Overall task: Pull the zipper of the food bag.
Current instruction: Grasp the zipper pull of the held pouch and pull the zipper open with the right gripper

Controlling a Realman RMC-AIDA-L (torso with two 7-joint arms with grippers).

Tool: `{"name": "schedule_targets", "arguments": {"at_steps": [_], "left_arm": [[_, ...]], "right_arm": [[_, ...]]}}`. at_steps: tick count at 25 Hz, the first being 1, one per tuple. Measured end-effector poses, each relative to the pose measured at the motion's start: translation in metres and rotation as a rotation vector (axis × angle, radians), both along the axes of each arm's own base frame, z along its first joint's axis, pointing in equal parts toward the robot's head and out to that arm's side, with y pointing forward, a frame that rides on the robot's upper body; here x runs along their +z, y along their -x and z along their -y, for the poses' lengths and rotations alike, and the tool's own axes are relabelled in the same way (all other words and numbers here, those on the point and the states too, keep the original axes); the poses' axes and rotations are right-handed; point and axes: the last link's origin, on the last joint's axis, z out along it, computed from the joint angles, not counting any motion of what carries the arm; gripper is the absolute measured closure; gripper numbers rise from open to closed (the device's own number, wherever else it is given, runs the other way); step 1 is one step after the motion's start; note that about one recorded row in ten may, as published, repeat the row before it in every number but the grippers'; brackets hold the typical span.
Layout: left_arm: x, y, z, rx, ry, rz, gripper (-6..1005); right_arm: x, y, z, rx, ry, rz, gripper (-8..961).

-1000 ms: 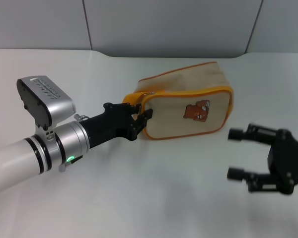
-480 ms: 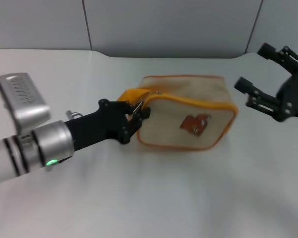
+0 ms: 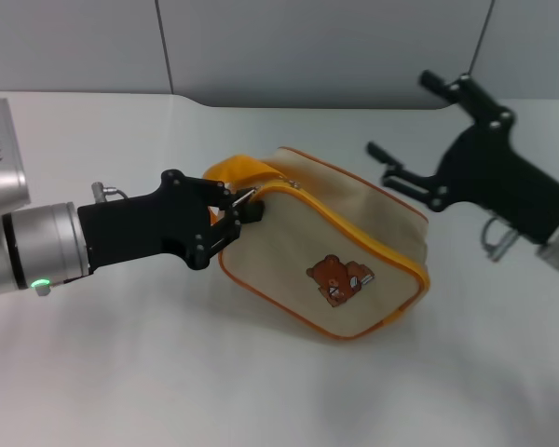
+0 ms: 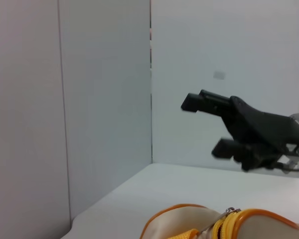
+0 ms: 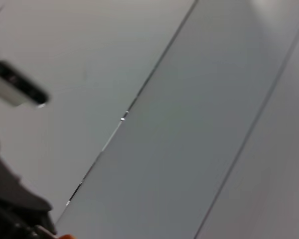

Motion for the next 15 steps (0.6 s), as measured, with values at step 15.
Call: {"name": "schedule_targets", "arguments": {"at_steps": [15], "left_arm": [[-0.004, -0.010, -0.009, -0.027, 0.000, -0.034, 901]], "right_arm": [[-0.038, 0.015, -0.005, 0.071, 0.087, 0.187, 282]]}}
